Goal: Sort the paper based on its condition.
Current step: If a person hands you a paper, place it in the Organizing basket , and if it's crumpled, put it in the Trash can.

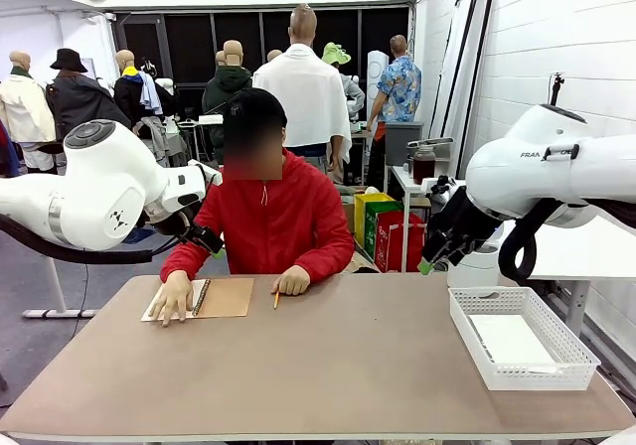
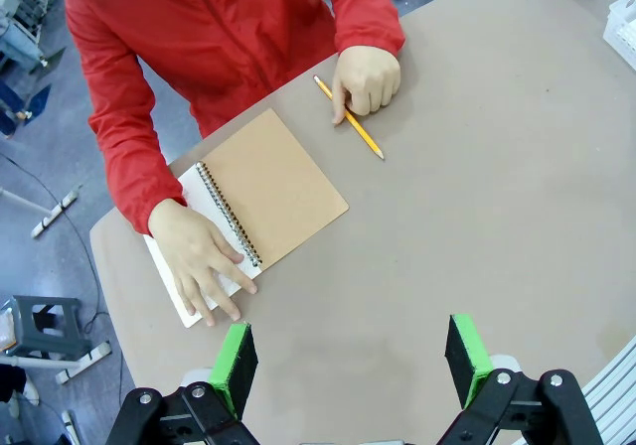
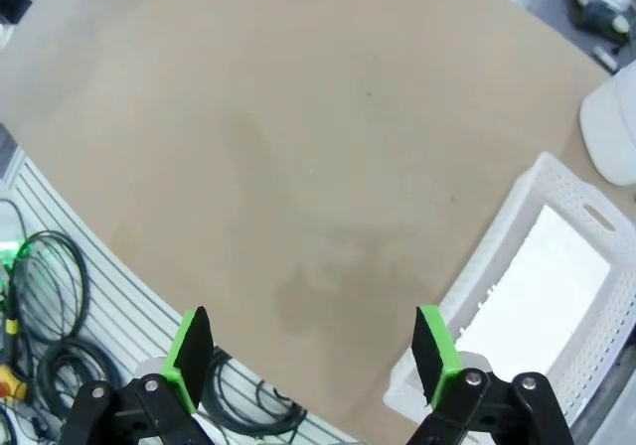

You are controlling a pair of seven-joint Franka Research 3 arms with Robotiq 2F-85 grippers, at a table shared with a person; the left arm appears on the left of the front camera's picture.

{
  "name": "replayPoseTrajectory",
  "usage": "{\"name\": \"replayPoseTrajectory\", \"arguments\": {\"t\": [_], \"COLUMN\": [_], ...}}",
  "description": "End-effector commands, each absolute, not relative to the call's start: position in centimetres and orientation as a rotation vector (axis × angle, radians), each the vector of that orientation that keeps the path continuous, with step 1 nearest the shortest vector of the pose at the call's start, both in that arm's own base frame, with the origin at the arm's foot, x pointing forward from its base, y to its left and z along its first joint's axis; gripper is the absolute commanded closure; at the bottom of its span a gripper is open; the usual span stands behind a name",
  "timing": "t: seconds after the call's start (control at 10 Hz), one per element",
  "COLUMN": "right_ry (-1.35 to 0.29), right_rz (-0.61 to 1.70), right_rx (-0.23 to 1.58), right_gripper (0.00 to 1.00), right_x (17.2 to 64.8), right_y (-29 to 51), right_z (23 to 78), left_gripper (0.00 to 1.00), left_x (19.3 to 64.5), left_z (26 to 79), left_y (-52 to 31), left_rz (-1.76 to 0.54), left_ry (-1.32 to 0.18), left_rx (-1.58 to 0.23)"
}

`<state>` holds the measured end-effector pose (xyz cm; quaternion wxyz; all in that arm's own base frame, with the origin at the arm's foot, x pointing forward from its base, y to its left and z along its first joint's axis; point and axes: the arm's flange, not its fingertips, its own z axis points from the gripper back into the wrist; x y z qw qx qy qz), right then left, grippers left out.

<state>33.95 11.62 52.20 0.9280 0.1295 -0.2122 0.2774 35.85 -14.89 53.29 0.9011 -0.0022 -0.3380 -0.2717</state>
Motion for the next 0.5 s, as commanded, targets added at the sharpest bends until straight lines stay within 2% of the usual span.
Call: {"name": "replayPoseTrajectory", "arguments": {"t": [0.0,0.2,0.4], "right_ry": [-0.514,-0.642,-0.7], "right_rz": [0.612,0.705,0.758], "right_rx": [0.254,0.253,0.267], "right_gripper": [0.0,0.0,0.0], "right_x": [33.9,33.6,33.4], "right_y": [12.5,14.3,16.0], "right_z": [51.9,51.8,51.6], "left_gripper": [0.0,0.0,0.0], "left_x": [35.8,35.8,35.8], "left_z": [53.2,53.2,53.2], "left_y": [-14.9,-14.9,-14.9], "left_rz": [-0.565,-0.565,-0.565], "left_ry": [-0.697,-0.697,-0.697], "left_rx": [-0.004,-0.004,-0.004]}}
